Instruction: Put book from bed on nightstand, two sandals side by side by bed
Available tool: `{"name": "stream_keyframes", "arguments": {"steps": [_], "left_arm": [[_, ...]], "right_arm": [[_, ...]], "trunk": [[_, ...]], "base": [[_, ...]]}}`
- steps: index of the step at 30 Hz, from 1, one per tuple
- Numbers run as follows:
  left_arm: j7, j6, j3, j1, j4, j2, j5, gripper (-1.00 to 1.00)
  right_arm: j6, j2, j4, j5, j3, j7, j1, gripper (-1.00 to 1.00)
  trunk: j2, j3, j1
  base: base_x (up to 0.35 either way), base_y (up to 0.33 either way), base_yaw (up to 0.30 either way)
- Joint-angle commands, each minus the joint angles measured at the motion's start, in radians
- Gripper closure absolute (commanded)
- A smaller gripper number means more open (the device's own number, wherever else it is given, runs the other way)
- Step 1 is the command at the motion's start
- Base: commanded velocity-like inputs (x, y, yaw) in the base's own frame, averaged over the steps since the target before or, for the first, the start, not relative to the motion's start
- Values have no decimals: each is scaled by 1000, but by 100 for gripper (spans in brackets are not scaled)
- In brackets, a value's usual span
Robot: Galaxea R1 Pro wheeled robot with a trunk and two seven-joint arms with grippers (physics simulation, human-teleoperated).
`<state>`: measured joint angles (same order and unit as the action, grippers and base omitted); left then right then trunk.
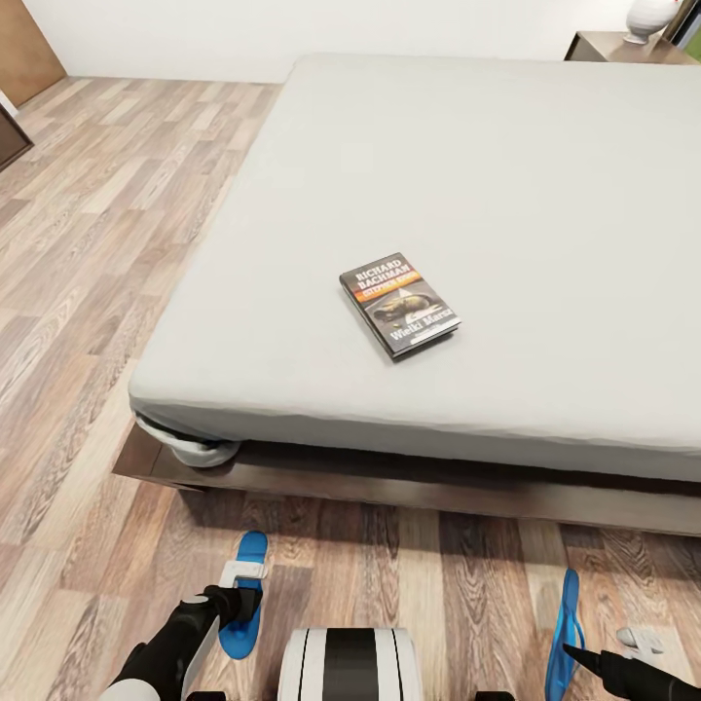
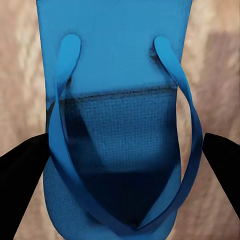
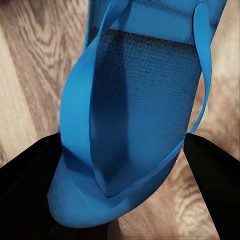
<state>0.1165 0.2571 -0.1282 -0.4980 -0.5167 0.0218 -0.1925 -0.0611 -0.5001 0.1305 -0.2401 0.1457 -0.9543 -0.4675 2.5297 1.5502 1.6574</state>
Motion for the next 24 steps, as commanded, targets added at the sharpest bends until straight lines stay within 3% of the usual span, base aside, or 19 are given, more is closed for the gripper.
{"name": "stream_keyframes", "arguments": {"steps": [1,24], "left_arm": [[6,3,-8,1,4,1,-18,100],[6,2,-8,1,4,1,-17,100]], "right_arm": [[-6,0,0,1,8,-4,0,100],[-6,0,0,1,8,-4,0,100]], "trunk": [[0,1,0],[0,-7,-1]], "base": [[0,0,0],[0,0,0]]}}
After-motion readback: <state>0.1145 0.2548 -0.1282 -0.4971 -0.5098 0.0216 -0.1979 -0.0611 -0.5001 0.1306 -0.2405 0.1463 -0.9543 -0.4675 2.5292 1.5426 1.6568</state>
